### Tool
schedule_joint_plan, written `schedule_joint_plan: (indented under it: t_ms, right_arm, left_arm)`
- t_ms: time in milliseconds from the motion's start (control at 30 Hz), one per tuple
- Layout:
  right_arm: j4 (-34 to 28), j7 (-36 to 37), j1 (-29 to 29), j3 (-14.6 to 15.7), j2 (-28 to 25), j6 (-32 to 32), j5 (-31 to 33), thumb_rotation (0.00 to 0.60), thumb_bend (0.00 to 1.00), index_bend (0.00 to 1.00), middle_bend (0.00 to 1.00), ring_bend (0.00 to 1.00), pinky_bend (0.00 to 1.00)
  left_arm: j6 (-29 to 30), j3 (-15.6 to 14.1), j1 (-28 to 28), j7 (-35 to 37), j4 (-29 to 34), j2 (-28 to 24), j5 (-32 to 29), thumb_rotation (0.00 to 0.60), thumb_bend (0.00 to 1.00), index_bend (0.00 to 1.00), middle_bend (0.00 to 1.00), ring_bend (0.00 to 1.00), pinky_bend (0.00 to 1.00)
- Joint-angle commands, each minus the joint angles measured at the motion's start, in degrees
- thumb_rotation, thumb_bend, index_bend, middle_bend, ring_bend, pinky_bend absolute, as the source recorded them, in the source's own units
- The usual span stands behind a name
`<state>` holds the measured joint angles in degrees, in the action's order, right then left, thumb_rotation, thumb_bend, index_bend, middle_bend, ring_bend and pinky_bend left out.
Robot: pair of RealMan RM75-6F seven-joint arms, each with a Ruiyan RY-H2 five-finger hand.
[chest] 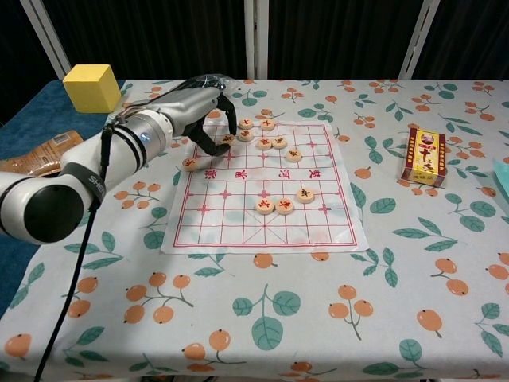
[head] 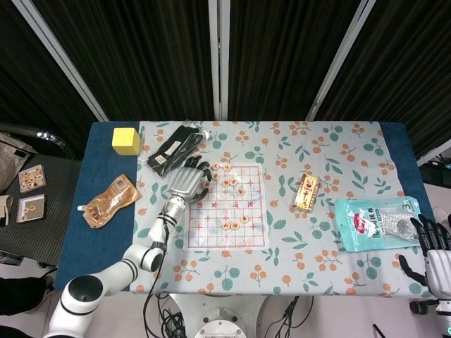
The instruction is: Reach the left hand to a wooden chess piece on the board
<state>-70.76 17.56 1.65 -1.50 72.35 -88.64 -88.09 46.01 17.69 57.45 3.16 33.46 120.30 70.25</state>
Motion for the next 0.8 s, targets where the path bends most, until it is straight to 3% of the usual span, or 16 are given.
schedule_joint_plan:
  t_ms: [33, 367, 500, 633, 800]
  right_arm:
    - [-0.16, -0.10, -0.24, -0.06, 0.09, 0.26, -0.05, 0.600, 0.27, 0.00, 0.00, 0.00, 0.00]
    - [-0.64, -0.75, -0.99, -0.35, 0.22, 1.52, 0.49, 0.600, 0.27, 0.00, 0.00, 0.00, 0.00]
    - [-0.93, -1.19, -0.94, -0.35, 0.07, 1.44, 0.57, 0.600, 0.27, 0.00, 0.00, 0.00, 0.00]
    - [-1.10, -1.30, -0.82, -0.42, -0.11, 1.40, 0.84, 0.600, 0.27, 0.00, 0.00, 0.00, 0.00]
    - [-1.19, -1.34, -0.64, -0.36, -0.15, 1.07, 0.78, 0.600, 0.27, 0.00, 0.00, 0.00, 0.00]
  left_arm:
    - [-1.00, 0.12, 1.13, 1.45, -2.27, 1.23, 0.37, 0.600, 0.37, 0.52, 0.19, 0.00, 0.07]
    - [-2.43, -0.07, 2.39, 4.46, -6.04, 2.50, 1.04, 0.600, 0.37, 0.47, 0.20, 0.00, 0.07]
    - [-1.82, -0.11, 2.61, 5.48, -6.59, 2.59, 1.47, 0.600, 0.37, 0.37, 0.20, 0.00, 0.07]
    - [-1.32, -0.37, 2.46, 6.22, -6.80, 2.39, 1.90, 0.600, 0.36, 0.19, 0.19, 0.00, 0.07]
    - [-0.83, -0.74, 1.97, 6.12, -6.15, 1.94, 2.19, 0.600, 0.35, 0.16, 0.18, 0.00, 0.09]
